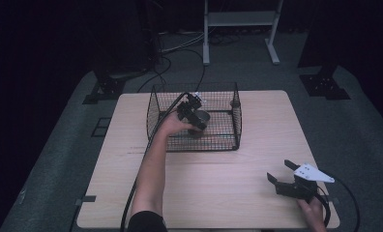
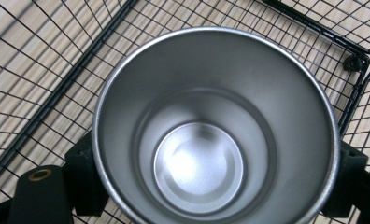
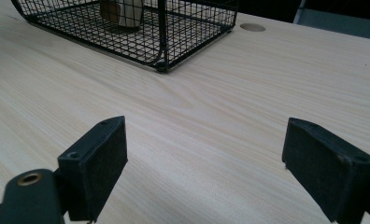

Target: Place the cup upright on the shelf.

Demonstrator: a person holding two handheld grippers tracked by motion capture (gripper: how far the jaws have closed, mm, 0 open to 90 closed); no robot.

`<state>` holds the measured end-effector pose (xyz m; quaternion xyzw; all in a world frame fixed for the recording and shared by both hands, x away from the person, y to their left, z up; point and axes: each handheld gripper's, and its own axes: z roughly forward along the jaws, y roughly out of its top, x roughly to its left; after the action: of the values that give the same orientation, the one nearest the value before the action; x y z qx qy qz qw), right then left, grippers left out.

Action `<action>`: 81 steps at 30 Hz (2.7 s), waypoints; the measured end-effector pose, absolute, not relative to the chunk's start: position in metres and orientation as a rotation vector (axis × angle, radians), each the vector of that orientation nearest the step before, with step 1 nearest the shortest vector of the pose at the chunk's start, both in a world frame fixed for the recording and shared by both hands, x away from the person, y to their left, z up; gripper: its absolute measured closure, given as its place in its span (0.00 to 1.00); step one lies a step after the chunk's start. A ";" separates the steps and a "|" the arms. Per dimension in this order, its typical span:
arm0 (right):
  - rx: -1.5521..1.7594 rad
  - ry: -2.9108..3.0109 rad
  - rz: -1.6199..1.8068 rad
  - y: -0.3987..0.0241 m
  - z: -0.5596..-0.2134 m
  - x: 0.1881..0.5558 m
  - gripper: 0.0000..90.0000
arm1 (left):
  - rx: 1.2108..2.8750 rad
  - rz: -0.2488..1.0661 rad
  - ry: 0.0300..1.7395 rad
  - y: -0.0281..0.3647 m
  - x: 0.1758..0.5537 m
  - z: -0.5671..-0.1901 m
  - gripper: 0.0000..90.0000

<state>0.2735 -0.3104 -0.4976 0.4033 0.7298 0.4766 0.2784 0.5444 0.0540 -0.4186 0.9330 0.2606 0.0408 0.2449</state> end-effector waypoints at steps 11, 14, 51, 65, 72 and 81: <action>1.082 1.960 1.278 -0.310 -0.498 0.274 0.15 | 2.549 0.088 0.727 0.058 0.543 -0.418 0.13; 1.082 1.961 1.277 -0.310 -0.498 0.274 0.15 | 2.545 0.089 0.721 0.058 0.542 -0.418 0.13; 1.086 1.962 1.271 -0.310 -0.498 0.274 0.15 | 2.450 0.194 0.672 0.066 0.525 -0.382 0.03; 1.090 1.959 1.269 -0.310 -0.498 0.274 0.15 | 2.417 0.242 0.620 0.071 0.507 -0.360 0.03; 1.081 1.963 1.260 -0.309 -0.498 0.274 0.15 | 2.424 0.274 0.585 0.072 0.494 -0.350 0.03; 1.081 1.964 1.257 -0.309 -0.498 0.274 0.15 | 2.361 0.291 0.560 0.084 0.475 -0.345 0.04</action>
<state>0.2742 -0.3090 -0.4976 0.4036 0.7332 0.4693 0.2816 0.4751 0.0843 -0.3454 0.9080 0.2153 0.1119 0.3416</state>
